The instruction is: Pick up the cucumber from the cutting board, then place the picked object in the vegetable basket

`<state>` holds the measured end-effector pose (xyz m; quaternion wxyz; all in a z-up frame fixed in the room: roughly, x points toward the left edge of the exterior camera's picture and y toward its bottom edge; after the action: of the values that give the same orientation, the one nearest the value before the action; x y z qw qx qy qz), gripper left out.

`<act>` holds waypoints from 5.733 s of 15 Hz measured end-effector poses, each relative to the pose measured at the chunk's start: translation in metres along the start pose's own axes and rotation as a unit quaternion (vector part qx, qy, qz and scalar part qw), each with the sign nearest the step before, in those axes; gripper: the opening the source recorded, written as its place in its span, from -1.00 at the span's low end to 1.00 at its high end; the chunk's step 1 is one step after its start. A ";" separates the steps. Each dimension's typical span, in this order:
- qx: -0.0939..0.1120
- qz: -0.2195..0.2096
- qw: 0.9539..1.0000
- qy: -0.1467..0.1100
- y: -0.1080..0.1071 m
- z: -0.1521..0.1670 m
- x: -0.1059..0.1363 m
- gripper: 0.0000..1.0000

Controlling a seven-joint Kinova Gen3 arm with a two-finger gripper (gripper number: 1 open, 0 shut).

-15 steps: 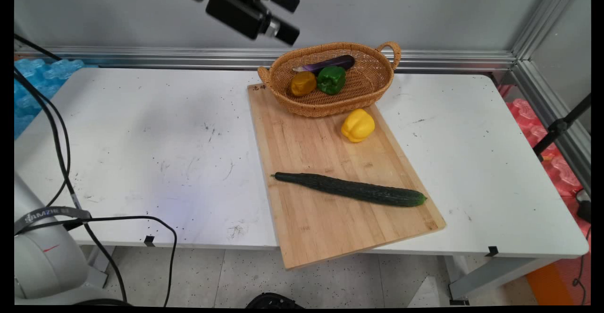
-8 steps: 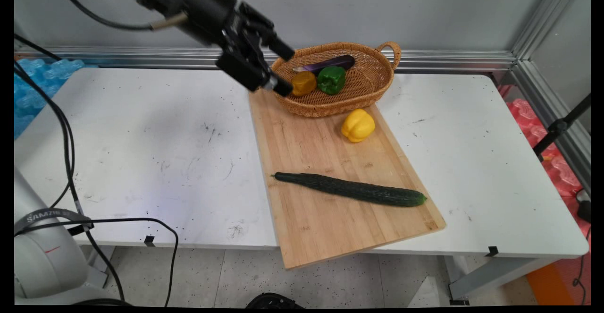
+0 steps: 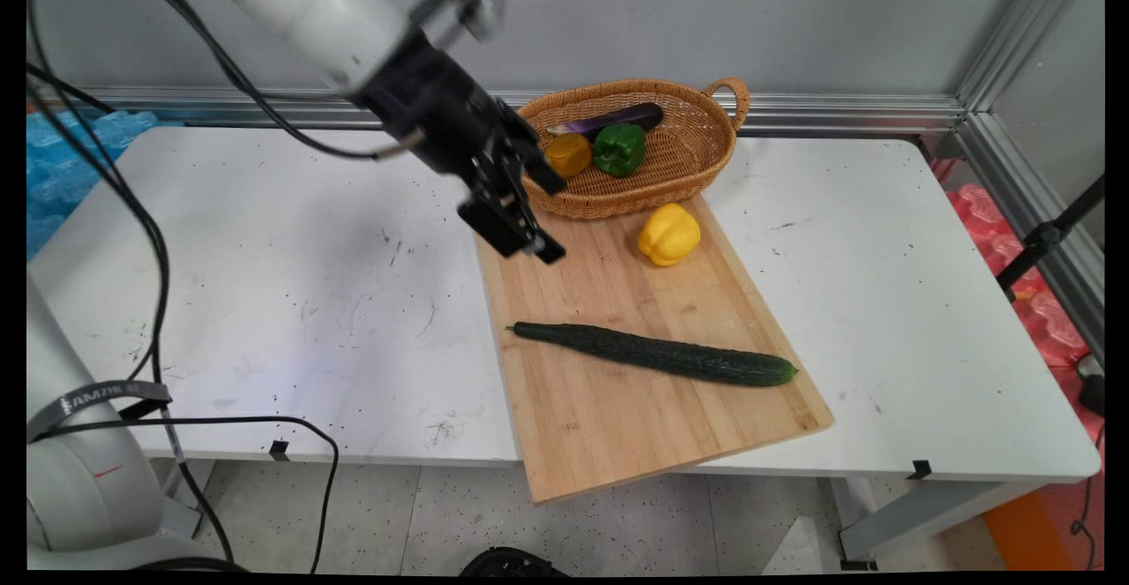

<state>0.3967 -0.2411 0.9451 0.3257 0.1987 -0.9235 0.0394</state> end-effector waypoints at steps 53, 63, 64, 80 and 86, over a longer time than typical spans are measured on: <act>0.059 0.012 0.996 -0.070 -0.043 0.034 0.083 -1.00; 0.162 -0.117 0.977 -0.074 -0.101 0.027 0.102 -1.00; 0.170 -0.130 0.974 -0.076 -0.107 0.031 0.104 -1.00; 0.217 -0.222 0.939 -0.146 -0.176 0.124 0.112 -1.00; 0.205 -0.241 0.933 -0.174 -0.198 0.163 0.109 -1.00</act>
<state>0.3009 -0.4930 0.8732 0.1120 0.4811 -0.8621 0.1132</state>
